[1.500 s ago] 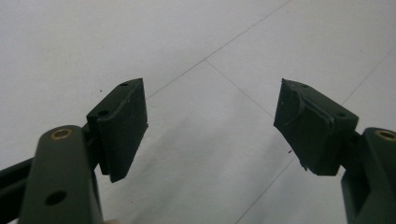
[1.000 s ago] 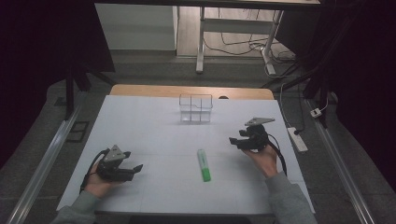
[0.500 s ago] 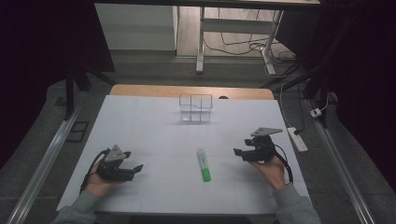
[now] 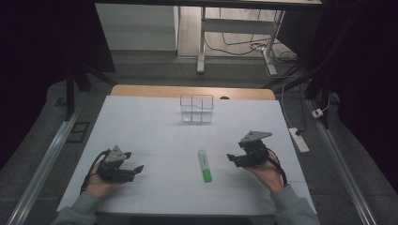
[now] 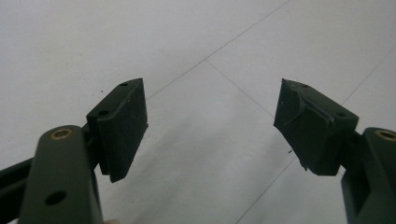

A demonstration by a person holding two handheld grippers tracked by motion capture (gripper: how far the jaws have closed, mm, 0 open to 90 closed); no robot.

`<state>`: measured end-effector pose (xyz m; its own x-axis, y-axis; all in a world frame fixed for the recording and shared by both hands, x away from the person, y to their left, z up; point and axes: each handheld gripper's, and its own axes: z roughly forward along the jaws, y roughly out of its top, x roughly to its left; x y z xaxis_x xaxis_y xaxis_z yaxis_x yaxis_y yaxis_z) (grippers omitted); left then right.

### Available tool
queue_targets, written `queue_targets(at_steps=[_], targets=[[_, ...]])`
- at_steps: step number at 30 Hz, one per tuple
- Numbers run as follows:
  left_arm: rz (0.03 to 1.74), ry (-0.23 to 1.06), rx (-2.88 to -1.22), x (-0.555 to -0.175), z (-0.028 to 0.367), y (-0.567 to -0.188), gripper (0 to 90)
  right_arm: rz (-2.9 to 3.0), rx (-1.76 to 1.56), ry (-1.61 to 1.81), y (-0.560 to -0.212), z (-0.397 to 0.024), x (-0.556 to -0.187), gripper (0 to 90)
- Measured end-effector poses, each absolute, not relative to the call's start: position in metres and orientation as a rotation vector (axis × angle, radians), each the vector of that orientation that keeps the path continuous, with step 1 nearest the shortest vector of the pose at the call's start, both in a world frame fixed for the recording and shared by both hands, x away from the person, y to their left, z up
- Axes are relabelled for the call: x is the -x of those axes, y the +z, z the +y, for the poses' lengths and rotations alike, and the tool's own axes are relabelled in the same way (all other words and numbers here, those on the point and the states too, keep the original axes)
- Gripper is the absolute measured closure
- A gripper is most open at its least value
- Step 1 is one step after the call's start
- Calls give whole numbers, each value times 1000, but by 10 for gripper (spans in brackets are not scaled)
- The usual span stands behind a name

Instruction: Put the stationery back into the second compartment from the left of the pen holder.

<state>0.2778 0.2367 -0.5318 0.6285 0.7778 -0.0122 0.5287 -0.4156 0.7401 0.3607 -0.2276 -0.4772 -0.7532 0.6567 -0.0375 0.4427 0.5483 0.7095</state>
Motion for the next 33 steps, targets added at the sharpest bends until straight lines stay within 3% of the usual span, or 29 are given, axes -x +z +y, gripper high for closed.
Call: queue_targets(at_steps=[33], targets=[[1011, 439, -2120, -277, 237, -531, 251, 2748, -843, 883, -482, -148, -331, 272]])
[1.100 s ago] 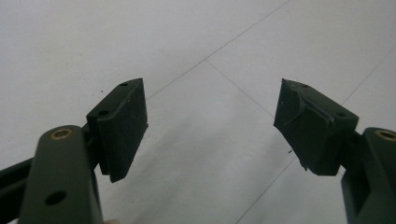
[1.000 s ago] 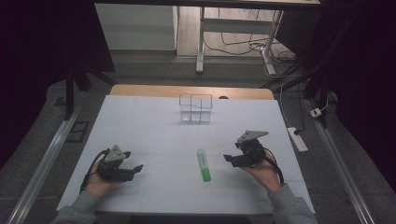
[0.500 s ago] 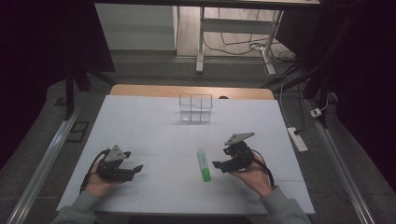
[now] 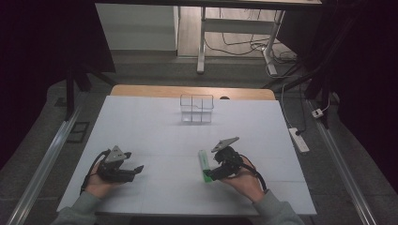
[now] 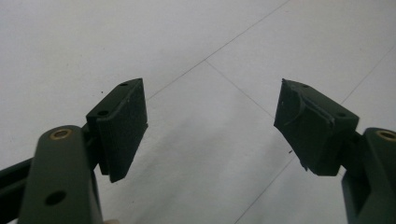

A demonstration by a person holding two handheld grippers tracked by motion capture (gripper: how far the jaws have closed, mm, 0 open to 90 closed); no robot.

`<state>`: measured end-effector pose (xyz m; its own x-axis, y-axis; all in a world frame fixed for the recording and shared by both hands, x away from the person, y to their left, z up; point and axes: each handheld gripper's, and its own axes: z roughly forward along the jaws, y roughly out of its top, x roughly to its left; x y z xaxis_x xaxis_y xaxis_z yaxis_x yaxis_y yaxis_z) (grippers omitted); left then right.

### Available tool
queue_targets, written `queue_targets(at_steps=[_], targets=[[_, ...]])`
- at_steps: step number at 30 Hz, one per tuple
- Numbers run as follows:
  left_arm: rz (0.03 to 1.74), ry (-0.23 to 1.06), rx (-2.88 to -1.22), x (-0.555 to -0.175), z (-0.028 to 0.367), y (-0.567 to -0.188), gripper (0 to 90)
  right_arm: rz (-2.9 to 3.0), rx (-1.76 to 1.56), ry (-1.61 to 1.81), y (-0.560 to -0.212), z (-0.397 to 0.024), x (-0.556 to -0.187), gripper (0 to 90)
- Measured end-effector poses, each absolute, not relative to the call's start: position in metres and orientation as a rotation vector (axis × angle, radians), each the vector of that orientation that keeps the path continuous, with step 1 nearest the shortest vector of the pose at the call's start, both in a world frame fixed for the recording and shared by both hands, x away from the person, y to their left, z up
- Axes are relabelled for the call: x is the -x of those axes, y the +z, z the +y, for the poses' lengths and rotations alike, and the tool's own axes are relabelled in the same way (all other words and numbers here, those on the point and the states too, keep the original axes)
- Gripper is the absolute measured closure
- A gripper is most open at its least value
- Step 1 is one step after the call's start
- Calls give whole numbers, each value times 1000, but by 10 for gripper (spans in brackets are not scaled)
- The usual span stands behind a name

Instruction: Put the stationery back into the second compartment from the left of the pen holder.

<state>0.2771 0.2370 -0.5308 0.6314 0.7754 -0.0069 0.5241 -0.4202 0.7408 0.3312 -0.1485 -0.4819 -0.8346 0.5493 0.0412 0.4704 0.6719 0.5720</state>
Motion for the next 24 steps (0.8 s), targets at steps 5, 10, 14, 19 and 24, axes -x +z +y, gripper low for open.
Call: queue_targets(at_steps=[5, 10, 14, 19, 24], targets=[[1007, 439, -2113, -277, 237, -529, 250, 2735, -903, 842, -483, -136, -326, 275], [976, 438, -2119, -276, 234, -529, 250, 2676, -966, 768, -489, -121, -320, 292], [951, 445, -2128, -277, 231, -528, 250, 2644, -1033, 707, -493, -115, -325, 315], [935, 441, -2131, -278, 230, -528, 250, 2612, -1090, 620, -499, -110, -334, 359], [925, 440, -2127, -277, 230, -527, 251, 2622, -1157, 572, -506, -104, -337, 429]])
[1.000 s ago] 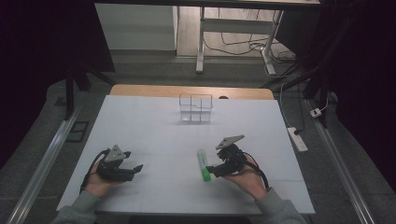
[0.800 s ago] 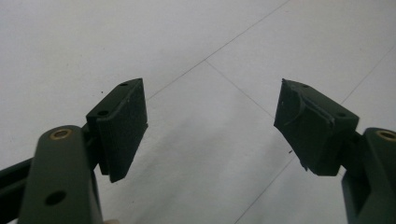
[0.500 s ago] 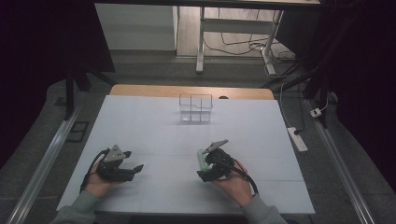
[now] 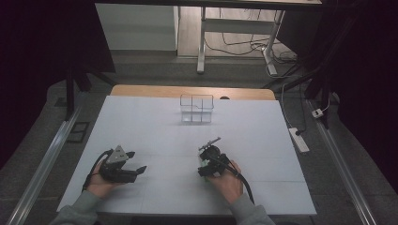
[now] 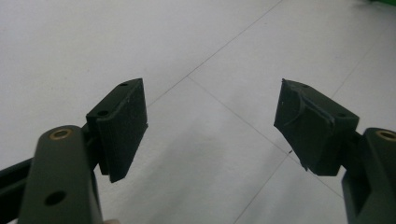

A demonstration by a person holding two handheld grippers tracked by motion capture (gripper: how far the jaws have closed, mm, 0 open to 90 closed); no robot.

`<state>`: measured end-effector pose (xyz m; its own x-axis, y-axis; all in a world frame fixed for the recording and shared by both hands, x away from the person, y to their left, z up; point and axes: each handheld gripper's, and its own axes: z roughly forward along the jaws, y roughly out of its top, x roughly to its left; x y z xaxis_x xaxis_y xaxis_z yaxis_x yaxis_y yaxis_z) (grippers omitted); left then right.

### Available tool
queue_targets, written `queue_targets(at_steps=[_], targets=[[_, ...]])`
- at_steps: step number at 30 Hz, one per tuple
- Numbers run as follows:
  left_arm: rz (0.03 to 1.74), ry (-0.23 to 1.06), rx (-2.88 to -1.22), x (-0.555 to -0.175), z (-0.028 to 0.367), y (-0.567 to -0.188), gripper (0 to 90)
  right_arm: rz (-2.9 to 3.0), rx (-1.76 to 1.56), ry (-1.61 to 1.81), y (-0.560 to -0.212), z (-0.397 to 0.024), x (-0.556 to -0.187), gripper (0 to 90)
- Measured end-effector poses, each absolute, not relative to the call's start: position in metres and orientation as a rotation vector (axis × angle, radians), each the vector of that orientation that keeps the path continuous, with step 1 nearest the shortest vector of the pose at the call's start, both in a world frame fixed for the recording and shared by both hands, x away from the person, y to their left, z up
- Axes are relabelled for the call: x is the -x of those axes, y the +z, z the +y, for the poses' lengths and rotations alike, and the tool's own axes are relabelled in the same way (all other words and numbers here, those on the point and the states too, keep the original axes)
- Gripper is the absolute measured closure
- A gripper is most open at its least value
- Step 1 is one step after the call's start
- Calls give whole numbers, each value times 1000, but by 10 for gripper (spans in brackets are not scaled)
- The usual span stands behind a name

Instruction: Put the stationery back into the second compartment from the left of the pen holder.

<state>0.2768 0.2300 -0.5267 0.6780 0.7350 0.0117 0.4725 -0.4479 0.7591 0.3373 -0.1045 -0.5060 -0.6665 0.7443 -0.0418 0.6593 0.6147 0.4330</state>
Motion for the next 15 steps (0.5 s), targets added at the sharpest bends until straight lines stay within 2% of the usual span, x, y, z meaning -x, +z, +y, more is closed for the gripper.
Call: queue_targets(at_steps=[7, 10, 15], targets=[[906, 444, -2129, -275, 228, -525, 251, 2621, -1188, 499, -505, -96, -333, 552], [905, 446, -2130, -275, 228, -525, 250, 2623, -1196, 487, -504, -96, -334, 665], [902, 450, -2137, -275, 228, -525, 250, 2631, -1175, 453, -503, -92, -334, 669]])
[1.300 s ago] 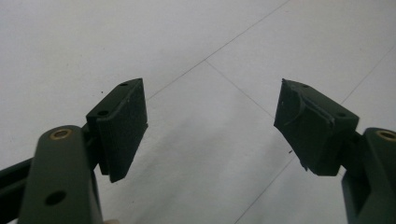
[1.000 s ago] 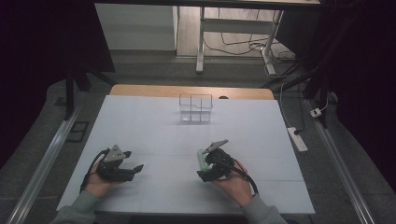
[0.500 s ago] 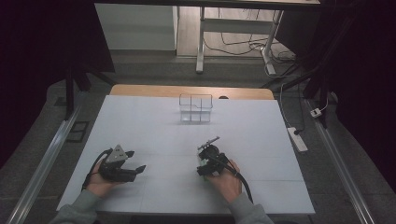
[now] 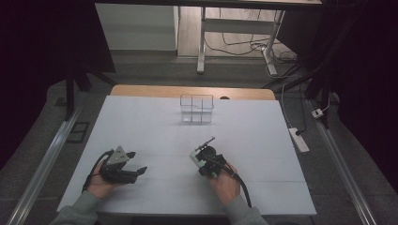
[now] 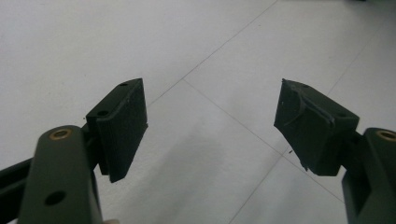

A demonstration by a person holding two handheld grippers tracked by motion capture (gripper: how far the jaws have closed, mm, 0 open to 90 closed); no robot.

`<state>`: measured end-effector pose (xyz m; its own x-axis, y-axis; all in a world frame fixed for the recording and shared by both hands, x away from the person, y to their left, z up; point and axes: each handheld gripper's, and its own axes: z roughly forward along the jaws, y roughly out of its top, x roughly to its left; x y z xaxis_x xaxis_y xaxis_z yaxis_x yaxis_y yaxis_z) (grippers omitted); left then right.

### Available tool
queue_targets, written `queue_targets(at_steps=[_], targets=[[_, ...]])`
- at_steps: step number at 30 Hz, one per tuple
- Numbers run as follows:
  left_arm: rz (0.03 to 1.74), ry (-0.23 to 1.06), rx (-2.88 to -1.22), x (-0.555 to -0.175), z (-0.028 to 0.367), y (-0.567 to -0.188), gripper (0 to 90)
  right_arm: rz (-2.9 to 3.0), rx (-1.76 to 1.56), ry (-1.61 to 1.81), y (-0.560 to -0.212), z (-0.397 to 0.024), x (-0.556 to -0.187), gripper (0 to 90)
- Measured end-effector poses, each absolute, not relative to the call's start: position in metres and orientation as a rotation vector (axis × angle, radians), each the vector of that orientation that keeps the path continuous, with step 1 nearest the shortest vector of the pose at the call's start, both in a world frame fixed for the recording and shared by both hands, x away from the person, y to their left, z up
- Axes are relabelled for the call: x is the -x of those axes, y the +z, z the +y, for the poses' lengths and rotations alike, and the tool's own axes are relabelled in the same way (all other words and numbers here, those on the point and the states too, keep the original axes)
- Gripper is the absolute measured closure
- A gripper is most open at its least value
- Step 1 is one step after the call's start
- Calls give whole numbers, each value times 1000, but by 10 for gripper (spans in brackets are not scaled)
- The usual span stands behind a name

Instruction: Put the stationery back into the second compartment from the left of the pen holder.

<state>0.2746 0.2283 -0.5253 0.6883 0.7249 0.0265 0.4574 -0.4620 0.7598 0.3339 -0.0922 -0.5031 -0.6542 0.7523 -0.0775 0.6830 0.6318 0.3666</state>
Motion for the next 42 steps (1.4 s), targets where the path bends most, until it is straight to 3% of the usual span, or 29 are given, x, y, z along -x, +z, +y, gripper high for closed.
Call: queue_targets(at_steps=[26, 42], targets=[[728, 522, -2257, -276, 188, -497, 258, 2861, -649, 764, -476, -113, -354, 670], [535, 422, -2400, -295, 145, -476, 261, 2981, -319, 795, -474, -102, -353, 670]])
